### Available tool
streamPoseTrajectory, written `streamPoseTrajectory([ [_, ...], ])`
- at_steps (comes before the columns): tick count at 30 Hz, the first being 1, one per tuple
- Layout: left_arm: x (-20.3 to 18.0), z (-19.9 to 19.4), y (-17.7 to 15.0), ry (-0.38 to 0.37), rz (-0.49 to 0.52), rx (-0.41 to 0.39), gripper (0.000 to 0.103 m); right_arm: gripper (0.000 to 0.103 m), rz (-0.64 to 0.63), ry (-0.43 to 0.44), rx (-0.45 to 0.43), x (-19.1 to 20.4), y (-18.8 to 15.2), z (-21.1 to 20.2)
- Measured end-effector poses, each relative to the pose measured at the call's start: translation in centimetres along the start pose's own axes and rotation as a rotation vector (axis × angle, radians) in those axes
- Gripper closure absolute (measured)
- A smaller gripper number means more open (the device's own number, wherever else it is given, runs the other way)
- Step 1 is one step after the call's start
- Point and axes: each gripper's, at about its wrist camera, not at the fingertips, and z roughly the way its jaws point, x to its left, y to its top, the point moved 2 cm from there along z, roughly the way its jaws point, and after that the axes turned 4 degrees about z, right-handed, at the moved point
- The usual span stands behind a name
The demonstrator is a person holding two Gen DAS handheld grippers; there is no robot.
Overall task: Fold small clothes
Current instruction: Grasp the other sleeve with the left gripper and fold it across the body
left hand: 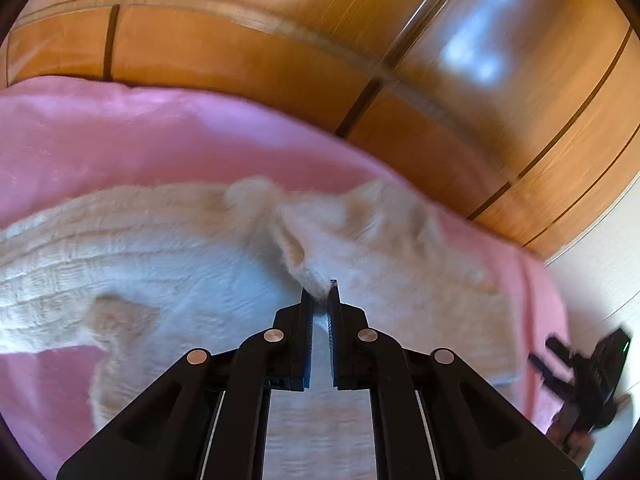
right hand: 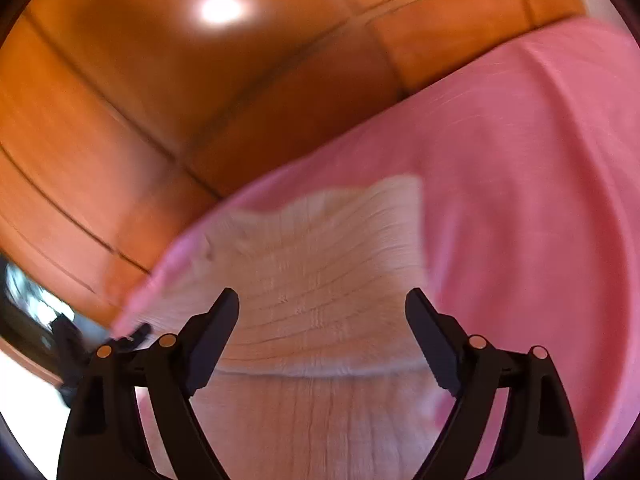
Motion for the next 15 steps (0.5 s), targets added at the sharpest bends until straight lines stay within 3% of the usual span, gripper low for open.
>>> streamPoseTrajectory([
  [3,0.8,2.8,-1.6,0.084,0.042,0.078,0.089,0.019,-0.041,-0.126,0.054,0.1,-0.6,4.2],
  [4,1.0,3.2,-1.9,0.098,0.048,0.08,0.081,0.018,-0.071,-0.167,0.055,0.0,-1.0,5.4],
  [6,1.3,3.0,-2.2,0.083,0.055,0.051,0.08,0.012,-0.172,-0.225,0.028,0.7,-1.9,6.3],
  [8,1.8,1.8,-2.6,0.074,0.032,0.039,0.059,0.004,-0.246,-0.279,0.027,1.7,-2.5,6.8],
  [9,2.2,1.1,-2.8,0.067,0.019,0.022,0.053,0.003,-0.26,-0.29,0.029,1.7,-2.7,7.3],
  [11,4.1,-1.6,-3.4,0.099,-0.036,-0.04,0.03,0.002,-0.271,-0.307,0.032,1.7,-2.6,7.6],
  [15,9.8,-7.0,-5.2,0.089,-0.222,-0.116,0.029,0.002,-0.304,-0.359,0.006,2.7,-2.9,7.5],
])
